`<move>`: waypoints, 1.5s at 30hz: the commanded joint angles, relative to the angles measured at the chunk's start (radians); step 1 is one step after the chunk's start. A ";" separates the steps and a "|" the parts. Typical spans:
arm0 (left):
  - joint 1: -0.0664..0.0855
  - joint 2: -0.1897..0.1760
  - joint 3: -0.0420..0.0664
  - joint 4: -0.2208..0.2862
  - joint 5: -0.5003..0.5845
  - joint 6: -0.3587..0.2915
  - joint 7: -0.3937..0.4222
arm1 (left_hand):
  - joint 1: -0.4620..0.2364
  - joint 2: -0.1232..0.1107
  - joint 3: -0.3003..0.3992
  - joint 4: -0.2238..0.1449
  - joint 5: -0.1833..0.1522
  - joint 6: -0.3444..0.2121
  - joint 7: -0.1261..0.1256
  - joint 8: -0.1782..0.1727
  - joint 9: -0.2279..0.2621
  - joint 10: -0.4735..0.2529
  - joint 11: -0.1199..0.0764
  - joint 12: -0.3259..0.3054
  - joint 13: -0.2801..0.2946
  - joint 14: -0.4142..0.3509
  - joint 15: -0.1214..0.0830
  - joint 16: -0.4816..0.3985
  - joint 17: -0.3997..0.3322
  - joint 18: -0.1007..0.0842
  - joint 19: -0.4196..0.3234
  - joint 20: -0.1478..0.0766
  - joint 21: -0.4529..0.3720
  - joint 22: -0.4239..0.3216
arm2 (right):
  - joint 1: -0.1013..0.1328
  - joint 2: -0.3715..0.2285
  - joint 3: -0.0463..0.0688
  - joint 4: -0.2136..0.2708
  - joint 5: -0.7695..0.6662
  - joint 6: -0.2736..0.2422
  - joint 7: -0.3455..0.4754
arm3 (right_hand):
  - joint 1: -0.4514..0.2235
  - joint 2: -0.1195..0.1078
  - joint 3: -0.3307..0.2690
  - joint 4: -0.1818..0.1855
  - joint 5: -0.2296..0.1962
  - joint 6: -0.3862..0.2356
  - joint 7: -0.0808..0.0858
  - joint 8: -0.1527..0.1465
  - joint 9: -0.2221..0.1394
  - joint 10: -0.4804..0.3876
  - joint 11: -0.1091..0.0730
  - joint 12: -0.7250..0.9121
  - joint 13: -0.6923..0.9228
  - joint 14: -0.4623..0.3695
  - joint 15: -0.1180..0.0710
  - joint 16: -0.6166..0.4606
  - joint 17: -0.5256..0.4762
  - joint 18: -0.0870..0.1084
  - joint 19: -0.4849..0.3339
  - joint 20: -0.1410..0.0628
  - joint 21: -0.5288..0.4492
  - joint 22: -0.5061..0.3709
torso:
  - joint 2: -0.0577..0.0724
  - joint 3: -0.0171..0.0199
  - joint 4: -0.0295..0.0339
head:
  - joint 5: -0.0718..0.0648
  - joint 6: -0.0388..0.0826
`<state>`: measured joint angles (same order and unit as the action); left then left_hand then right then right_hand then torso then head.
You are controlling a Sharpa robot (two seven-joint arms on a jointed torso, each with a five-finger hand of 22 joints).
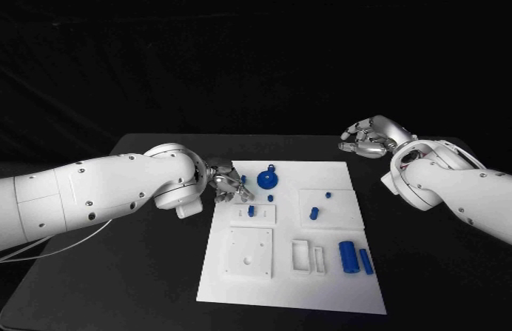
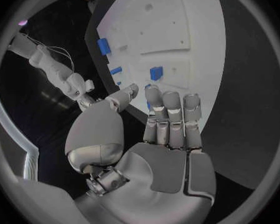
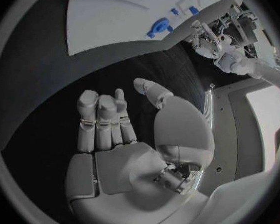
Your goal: Assemble the parts on the task board
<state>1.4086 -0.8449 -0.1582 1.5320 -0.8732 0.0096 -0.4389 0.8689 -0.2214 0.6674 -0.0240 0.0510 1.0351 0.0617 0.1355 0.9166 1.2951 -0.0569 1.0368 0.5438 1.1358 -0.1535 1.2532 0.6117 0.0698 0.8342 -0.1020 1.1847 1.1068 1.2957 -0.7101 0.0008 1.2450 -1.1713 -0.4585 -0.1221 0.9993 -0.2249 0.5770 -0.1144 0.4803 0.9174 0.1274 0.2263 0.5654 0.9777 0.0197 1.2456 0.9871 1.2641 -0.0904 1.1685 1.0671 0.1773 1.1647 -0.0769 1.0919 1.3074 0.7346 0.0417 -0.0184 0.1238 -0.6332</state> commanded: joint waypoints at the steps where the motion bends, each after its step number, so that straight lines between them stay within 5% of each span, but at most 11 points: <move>1: 0.018 -0.001 0.001 0.004 0.034 0.044 -0.003 | 0.007 0.005 -0.005 0.004 -0.001 -0.012 0.005 -0.010 -0.010 -0.003 0.010 -0.007 0.000 0.000 0.003 -0.005 -0.001 -0.003 0.002 -0.141 -0.004 -0.002 | 0.000 -0.001 0.000 -0.001 0.000 0.014 0.010 | 0.002 0.008 -0.006 0.000 0.006 0.004 0.009 -0.002 -0.001 -0.002 0.004 0.004 -0.002 -0.004 0.005 0.000 -0.002 0.085 0.003 -0.004 -0.005 0.013 | 0.000 -0.0005 0.0007 | -0.001 0.001; 5: 0.043 -0.002 -0.001 0.012 0.094 0.103 -0.021 | 0.031 0.057 -0.008 -0.027 0.002 -0.053 0.024 -0.032 -0.035 -0.075 0.029 -0.075 -0.028 -0.034 0.022 -0.052 -0.024 -0.004 -0.017 -0.128 -0.030 -0.017 | 0.000 -0.005 0.000 -0.001 0.003 0.015 0.011 | 0.002 0.008 -0.006 0.000 0.006 0.004 0.009 -0.002 -0.001 -0.002 0.004 0.004 -0.002 -0.004 0.005 0.000 -0.002 0.085 0.003 -0.004 -0.005 0.013 | 0.000 -0.0005 0.0004 | -0.002 0.000; 7: 0.056 -0.004 -0.005 0.014 0.129 0.132 -0.025 | 0.105 0.076 0.027 -0.108 0.004 -0.168 0.073 -0.060 -0.067 -0.216 0.080 -0.203 -0.087 -0.137 0.078 -0.151 -0.066 -0.015 -0.099 -0.071 -0.100 -0.044 | 0.000 -0.011 0.000 0.001 0.003 0.013 0.012 | 0.001 0.008 -0.006 0.000 0.006 0.004 0.009 -0.002 -0.001 -0.002 0.004 0.004 -0.002 -0.004 0.005 0.000 -0.002 0.085 0.003 -0.004 -0.005 0.013 | 0.000 -0.0005 0.0012 | -0.003 0.001; 9: 0.061 -0.008 -0.007 0.016 0.142 0.128 -0.021 | 0.138 0.094 0.036 -0.138 0.006 -0.209 0.091 -0.057 -0.081 -0.283 0.105 -0.284 -0.130 -0.160 0.110 -0.199 -0.092 -0.022 -0.123 -0.043 -0.126 -0.055 | 0.000 -0.014 0.000 -0.001 0.003 0.013 0.011 | 0.001 0.008 -0.006 0.000 0.006 0.004 0.009 -0.002 -0.001 -0.002 0.004 0.004 -0.002 -0.004 0.005 0.000 -0.002 0.085 0.003 -0.004 -0.005 0.013 | 0.000 0.0001 0.0020 | -0.002 0.001; 10: 0.063 -0.011 -0.007 0.017 0.142 0.121 -0.018 | 0.152 0.108 0.034 -0.154 0.006 -0.210 0.094 -0.049 -0.087 -0.322 0.117 -0.329 -0.155 -0.136 0.113 -0.194 -0.093 -0.017 -0.112 -0.040 -0.121 -0.054 | 0.000 -0.016 0.000 -0.002 0.005 0.013 0.011 | 0.001 0.008 -0.006 0.000 0.006 0.004 0.009 -0.002 -0.001 -0.002 0.004 0.004 -0.002 -0.004 0.005 0.000 -0.002 0.085 0.003 -0.004 -0.005 0.013 | 0.000 0.0001 0.0021 | -0.002 0.001; 13: 0.064 -0.017 -0.007 0.009 0.145 0.083 -0.007 | 0.175 0.126 0.012 -0.176 0.000 -0.187 0.079 -0.024 -0.119 -0.280 0.105 -0.371 -0.192 -0.081 0.098 -0.157 -0.083 0.000 -0.069 -0.047 -0.095 -0.045 | 0.000 -0.018 0.000 -0.003 0.007 0.013 0.011 | 0.000 0.007 -0.007 0.001 0.004 0.004 0.009 -0.002 -0.001 -0.002 0.004 0.005 -0.002 -0.004 0.005 0.000 -0.001 0.085 0.003 -0.003 -0.005 0.013 | 0.000 -0.0001 0.0006 | -0.001 0.002; 16: 0.065 -0.019 -0.007 0.003 0.154 0.072 -0.004 | 0.153 0.126 -0.013 -0.155 -0.001 -0.119 0.075 0.013 -0.126 -0.211 0.088 -0.369 -0.199 -0.025 0.078 -0.106 -0.063 0.011 -0.025 -0.062 -0.062 -0.033 | 0.000 -0.020 0.000 -0.006 0.010 0.013 0.012 | -0.001 0.006 -0.008 0.001 0.001 0.004 0.009 -0.002 -0.002 -0.001 0.004 0.005 -0.002 -0.004 0.005 0.000 -0.001 0.085 0.004 -0.003 -0.005 0.013 | 0.001 -0.0005 -0.0002 | -0.002 0.001; 21: 0.066 -0.009 -0.011 0.004 0.095 0.063 -0.051 | 0.025 0.104 -0.072 -0.042 0.001 -0.057 0.045 0.039 -0.136 -0.084 0.051 -0.334 -0.191 0.065 0.044 -0.016 -0.026 0.029 0.049 -0.086 -0.007 -0.015 | 0.000 -0.024 0.000 -0.010 0.014 0.014 0.011 | -0.002 0.006 -0.009 0.001 -0.002 0.004 0.009 -0.002 -0.002 -0.001 0.004 0.005 -0.003 -0.004 0.005 0.000 -0.001 0.085 0.004 -0.003 -0.005 0.013 | 0.001 -0.0013 0.0010 | -0.005 0.000; 27: 0.085 0.017 -0.046 0.011 -0.004 0.090 -0.092 | -0.066 0.035 -0.057 0.092 -0.002 -0.001 -0.002 0.080 -0.114 0.040 0.004 -0.252 -0.145 0.142 -0.010 0.092 0.029 0.069 0.124 -0.128 0.038 -0.006 | 0.000 -0.026 0.000 -0.010 0.014 0.014 0.011 | -0.002 0.006 -0.009 0.002 -0.003 0.004 0.009 -0.002 -0.002 -0.001 0.004 0.005 -0.003 -0.004 0.005 0.000 -0.002 0.085 0.004 -0.003 -0.005 0.013 | 0.000 -0.0013 0.0019 | -0.005 -0.002; 36: 0.085 0.048 -0.070 0.011 -0.089 0.140 -0.102 | -0.088 0.057 -0.058 0.134 -0.002 0.011 -0.007 0.080 -0.116 0.075 -0.001 -0.231 -0.129 0.161 -0.013 0.130 0.051 0.075 0.140 -0.139 0.056 0.001 | 0.000 -0.024 0.000 -0.010 0.014 0.014 0.012 | -0.001 0.007 -0.008 0.001 -0.002 0.004 0.009 -0.002 -0.002 -0.001 0.004 0.006 -0.003 -0.004 0.005 0.000 -0.002 0.085 0.003 -0.004 -0.006 0.013 | 0.001 -0.0018 0.0000 | -0.003 -0.003; 45: 0.084 0.054 -0.071 0.014 -0.115 0.150 -0.097 | -0.084 0.081 -0.080 0.113 -0.002 0.040 -0.011 0.077 -0.136 0.083 -0.005 -0.233 -0.124 0.156 -0.015 0.146 0.063 0.076 0.132 -0.142 0.061 0.007 | 0.000 -0.024 0.000 -0.009 0.014 0.012 0.012 | 0.001 0.007 -0.008 0.000 0.001 0.004 0.009 -0.002 -0.002 0.000 0.004 0.006 -0.003 -0.004 0.005 0.000 -0.002 0.085 0.003 -0.004 -0.006 0.013 | 0.001 -0.0019 0.0001 | -0.005 -0.005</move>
<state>1.4917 -0.7944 -0.2295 1.5426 -0.9594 0.1323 -0.5331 0.7869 -0.1499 0.5926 0.0884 0.0539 1.0683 0.0515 0.2141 0.7814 1.3744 -0.0570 0.8015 0.4179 1.2921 -0.1659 1.3949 0.6740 0.1321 0.9690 -0.1429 1.2393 1.1123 1.2959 -0.7347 0.0007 1.2344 -1.1554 -0.4560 -0.1202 0.9993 -0.2249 0.5742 -0.1115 0.4803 0.9175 0.1274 0.2262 0.5647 0.9777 0.0197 1.2455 0.9853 1.2641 -0.0904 1.1685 1.0671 0.1772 1.1644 -0.0766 1.0919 1.3074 0.7356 0.0398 -0.0183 0.1194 -0.6377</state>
